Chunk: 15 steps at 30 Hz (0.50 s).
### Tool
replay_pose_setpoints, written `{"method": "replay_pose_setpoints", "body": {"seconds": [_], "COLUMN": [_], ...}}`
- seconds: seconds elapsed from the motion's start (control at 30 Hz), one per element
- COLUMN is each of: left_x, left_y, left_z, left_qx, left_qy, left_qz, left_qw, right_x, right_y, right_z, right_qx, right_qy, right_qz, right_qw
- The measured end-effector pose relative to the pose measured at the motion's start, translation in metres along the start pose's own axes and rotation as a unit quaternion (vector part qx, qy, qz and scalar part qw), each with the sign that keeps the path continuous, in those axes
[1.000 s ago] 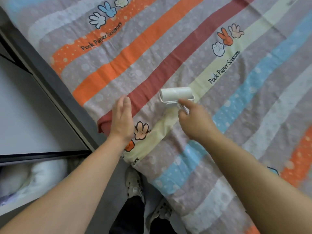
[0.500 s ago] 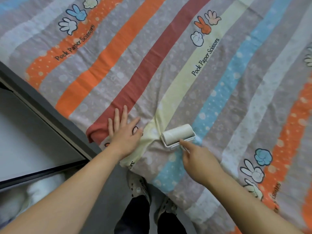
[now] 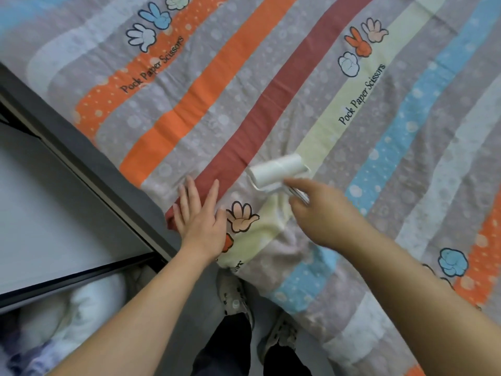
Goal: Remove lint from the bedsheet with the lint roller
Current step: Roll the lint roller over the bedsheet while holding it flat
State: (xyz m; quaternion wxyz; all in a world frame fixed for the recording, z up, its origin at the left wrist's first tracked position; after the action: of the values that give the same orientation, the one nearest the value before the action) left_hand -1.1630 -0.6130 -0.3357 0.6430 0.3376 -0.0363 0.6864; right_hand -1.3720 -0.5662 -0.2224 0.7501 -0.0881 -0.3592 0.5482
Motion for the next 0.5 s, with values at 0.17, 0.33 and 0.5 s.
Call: {"method": "replay_pose_setpoints", "body": {"seconds": [0.17,0.33,0.5], "left_x": [-0.003,0.003,0.031], "left_y": [-0.005,-0.013,-0.009], "left_z": [0.005,0.002,-0.021], "left_qx": [0.041,0.021,0.030], "left_qy": [-0.040,-0.079,-0.091], "left_qz": [0.010,0.019,0.031], "left_qw": [0.998,0.997,0.995], "right_x": [-0.058,0.013,0.093], "right_y": [-0.018,0.018,0.061], "right_z": [-0.045,-0.065,-0.077], "right_qx": [-0.013,0.047,0.113], "right_qy": [-0.005,-0.074,-0.110], "right_qz": [0.024,0.011,-0.006], "right_qw": [1.000,0.996,0.987]}}
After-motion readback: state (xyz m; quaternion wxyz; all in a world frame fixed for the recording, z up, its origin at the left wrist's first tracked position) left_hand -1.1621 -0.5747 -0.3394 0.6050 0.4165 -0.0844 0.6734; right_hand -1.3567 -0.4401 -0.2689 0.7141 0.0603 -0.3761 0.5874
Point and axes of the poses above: each hand's wrist, its own x-axis away from the middle knuckle, its own z-axis out of the back of the hand, y = z × x, the point moved 2 cm from there along -x, towards the middle knuckle, and after that the axes turned 10 degrees about z, right-handed, at the moved point
